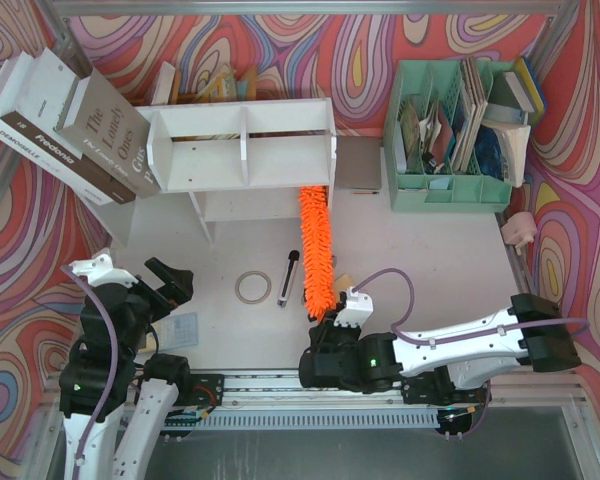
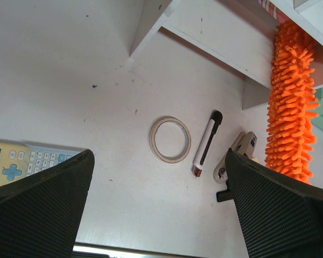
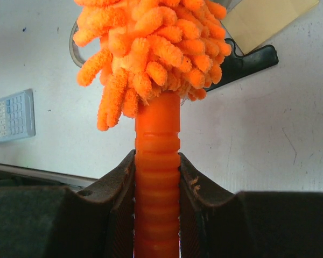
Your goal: Dust the bookshelf with a duster
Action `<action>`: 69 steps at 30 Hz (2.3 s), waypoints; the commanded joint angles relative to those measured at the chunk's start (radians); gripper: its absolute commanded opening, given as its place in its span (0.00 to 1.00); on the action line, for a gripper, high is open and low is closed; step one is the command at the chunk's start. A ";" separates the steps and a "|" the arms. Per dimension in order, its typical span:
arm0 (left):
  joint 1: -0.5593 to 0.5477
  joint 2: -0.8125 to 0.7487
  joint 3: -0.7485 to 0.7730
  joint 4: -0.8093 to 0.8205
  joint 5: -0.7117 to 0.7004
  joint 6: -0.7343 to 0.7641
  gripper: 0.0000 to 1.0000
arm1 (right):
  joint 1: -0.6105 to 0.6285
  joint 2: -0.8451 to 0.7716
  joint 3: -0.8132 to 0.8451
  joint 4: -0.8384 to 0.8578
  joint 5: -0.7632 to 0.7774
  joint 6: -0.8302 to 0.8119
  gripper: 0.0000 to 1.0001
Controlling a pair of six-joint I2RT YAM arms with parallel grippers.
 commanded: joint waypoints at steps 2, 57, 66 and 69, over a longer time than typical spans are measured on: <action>0.006 0.004 -0.014 0.014 0.006 0.012 0.98 | -0.002 -0.020 0.032 -0.054 0.070 0.017 0.00; 0.006 0.006 -0.014 0.017 0.009 0.015 0.98 | 0.000 0.012 -0.008 0.244 -0.148 -0.291 0.00; 0.005 0.007 -0.014 0.017 0.008 0.014 0.98 | 0.014 -0.062 -0.054 0.247 -0.128 -0.299 0.00; 0.005 0.008 -0.014 0.016 0.007 0.014 0.98 | 0.028 0.008 -0.021 0.326 -0.159 -0.385 0.00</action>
